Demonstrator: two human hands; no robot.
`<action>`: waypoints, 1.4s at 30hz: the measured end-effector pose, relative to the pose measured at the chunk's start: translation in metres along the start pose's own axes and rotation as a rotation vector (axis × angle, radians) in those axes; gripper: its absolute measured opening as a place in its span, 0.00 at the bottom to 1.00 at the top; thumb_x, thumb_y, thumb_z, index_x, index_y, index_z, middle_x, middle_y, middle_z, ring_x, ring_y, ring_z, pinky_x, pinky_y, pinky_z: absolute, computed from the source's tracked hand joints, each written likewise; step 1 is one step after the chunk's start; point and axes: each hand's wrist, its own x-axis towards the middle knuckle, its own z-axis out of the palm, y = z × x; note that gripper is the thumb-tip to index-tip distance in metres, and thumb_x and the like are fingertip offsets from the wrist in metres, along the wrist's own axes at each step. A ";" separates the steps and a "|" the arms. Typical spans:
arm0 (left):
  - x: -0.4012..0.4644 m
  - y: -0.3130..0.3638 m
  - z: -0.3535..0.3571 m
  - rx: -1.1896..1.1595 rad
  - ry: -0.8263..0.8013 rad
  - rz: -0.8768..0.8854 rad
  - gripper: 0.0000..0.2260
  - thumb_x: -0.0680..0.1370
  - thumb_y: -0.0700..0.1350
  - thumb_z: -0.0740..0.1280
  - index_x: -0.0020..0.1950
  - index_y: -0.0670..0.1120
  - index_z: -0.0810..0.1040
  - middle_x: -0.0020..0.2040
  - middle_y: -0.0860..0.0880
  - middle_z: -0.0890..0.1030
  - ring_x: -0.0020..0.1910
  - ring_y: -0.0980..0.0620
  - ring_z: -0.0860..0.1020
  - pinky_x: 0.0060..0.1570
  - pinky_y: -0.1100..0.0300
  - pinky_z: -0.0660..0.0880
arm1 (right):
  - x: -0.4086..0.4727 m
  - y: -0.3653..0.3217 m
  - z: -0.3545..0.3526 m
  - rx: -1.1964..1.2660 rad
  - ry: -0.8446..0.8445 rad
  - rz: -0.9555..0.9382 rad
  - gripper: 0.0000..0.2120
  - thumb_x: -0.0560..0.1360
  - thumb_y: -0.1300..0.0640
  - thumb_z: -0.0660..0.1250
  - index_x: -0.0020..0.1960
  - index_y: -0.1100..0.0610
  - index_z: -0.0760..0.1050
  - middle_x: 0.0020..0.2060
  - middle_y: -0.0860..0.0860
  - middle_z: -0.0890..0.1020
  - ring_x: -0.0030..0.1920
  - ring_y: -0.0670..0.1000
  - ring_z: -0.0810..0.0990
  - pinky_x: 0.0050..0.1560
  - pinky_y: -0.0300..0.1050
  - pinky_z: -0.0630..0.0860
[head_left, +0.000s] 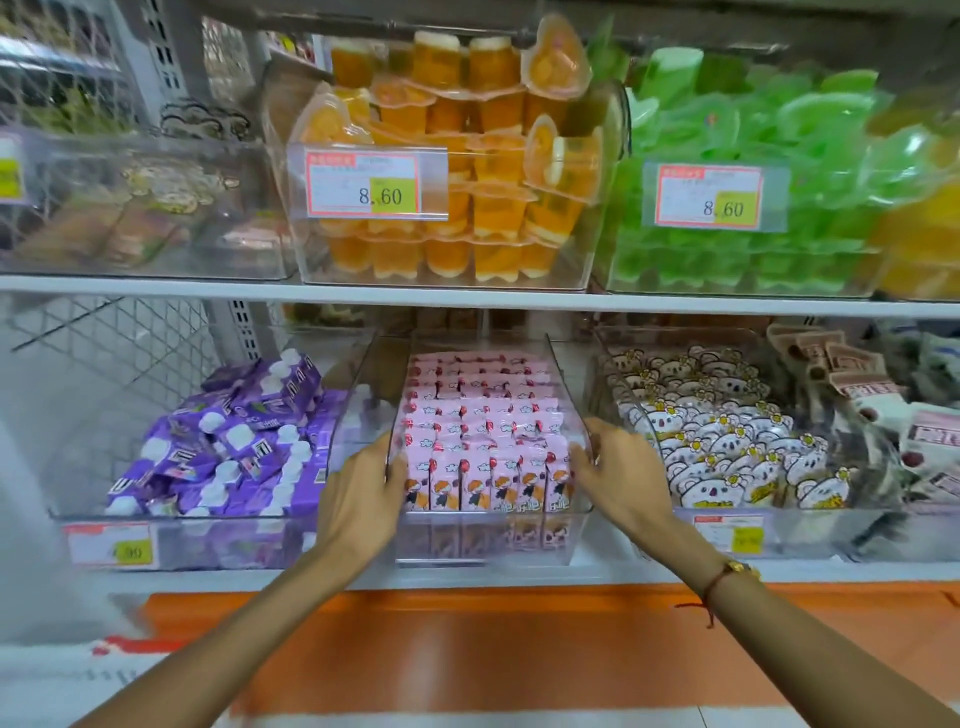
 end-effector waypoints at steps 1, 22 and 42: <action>0.003 0.001 -0.002 0.013 0.000 0.004 0.10 0.82 0.44 0.57 0.57 0.44 0.75 0.28 0.51 0.68 0.33 0.42 0.74 0.31 0.56 0.61 | 0.001 -0.002 -0.003 0.002 0.006 0.014 0.14 0.76 0.59 0.62 0.33 0.52 0.64 0.23 0.51 0.71 0.26 0.53 0.70 0.25 0.41 0.60; -0.049 0.013 -0.022 0.046 0.031 0.078 0.17 0.83 0.48 0.54 0.72 0.47 0.65 0.45 0.40 0.81 0.44 0.35 0.79 0.38 0.49 0.70 | -0.042 -0.005 -0.021 -0.145 -0.012 -0.038 0.18 0.81 0.55 0.56 0.69 0.58 0.63 0.35 0.55 0.79 0.35 0.60 0.78 0.32 0.48 0.71; -0.047 -0.002 -0.015 -0.436 -0.046 0.008 0.15 0.81 0.55 0.55 0.67 0.67 0.65 0.56 0.55 0.82 0.52 0.59 0.81 0.53 0.58 0.79 | 0.032 -0.075 0.012 -0.206 -0.020 -0.334 0.15 0.79 0.53 0.61 0.63 0.58 0.73 0.54 0.57 0.79 0.56 0.59 0.74 0.52 0.51 0.72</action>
